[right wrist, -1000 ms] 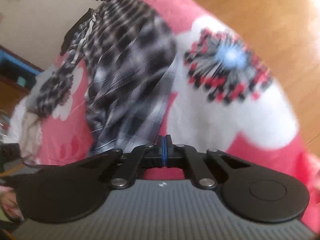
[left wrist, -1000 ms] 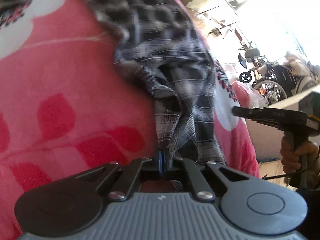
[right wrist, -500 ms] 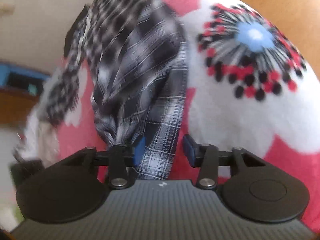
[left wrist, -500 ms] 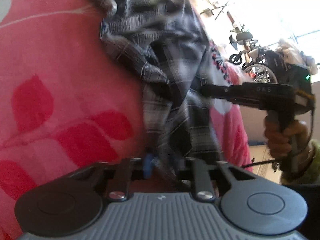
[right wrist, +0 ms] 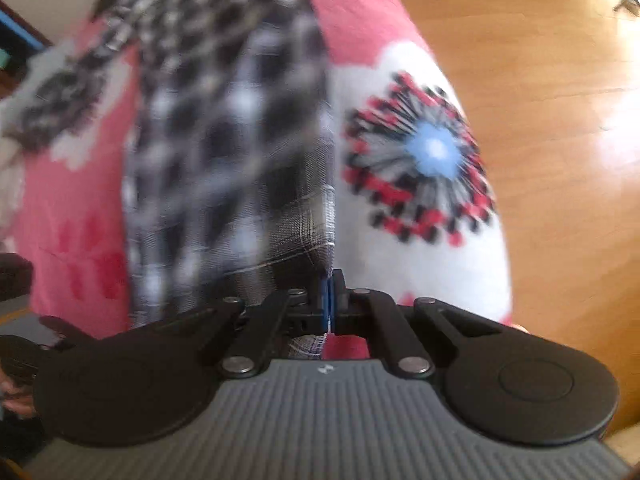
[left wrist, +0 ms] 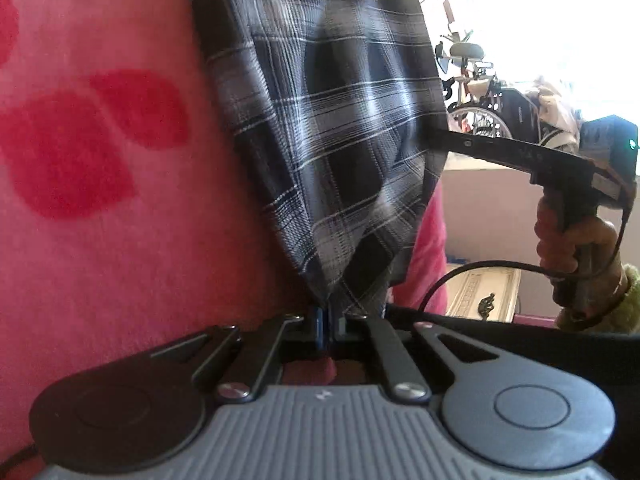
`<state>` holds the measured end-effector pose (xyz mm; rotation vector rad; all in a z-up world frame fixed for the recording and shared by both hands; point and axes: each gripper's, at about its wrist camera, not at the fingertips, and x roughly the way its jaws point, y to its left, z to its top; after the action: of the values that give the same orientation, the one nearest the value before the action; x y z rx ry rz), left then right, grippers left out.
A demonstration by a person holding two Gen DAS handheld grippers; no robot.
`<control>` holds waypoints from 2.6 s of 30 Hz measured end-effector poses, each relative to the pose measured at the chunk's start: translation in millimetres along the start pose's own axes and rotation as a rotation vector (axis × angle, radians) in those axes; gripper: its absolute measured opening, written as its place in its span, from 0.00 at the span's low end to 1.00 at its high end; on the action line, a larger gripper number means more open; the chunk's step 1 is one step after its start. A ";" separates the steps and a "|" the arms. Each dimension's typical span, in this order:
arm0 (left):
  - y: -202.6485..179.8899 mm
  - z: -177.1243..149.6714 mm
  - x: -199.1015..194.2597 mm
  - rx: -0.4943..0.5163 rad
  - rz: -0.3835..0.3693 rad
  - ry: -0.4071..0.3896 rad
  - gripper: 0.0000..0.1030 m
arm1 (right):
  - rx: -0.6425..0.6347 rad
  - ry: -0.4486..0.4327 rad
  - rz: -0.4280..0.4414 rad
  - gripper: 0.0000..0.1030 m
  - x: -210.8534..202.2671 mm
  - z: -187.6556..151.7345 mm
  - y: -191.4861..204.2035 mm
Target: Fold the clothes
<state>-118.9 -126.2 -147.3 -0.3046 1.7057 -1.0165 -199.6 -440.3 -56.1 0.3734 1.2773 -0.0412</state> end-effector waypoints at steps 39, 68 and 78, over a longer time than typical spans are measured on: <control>-26.2 57.0 -57.8 0.160 0.437 -0.506 0.31 | -0.042 -0.218 0.065 0.03 51.4 112.6 -17.7; -18.3 117.0 -92.0 0.448 0.296 -0.602 0.22 | -0.234 -0.311 -0.028 0.01 74.2 165.4 63.8; 21.3 101.4 -134.3 0.337 0.286 -0.697 0.21 | -0.005 -0.420 -0.127 0.01 42.2 178.7 24.8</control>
<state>28.6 -75.3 -80.7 -0.1582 0.9012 -0.8333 -15.8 -462.3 -47.0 0.2613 0.8832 -0.2137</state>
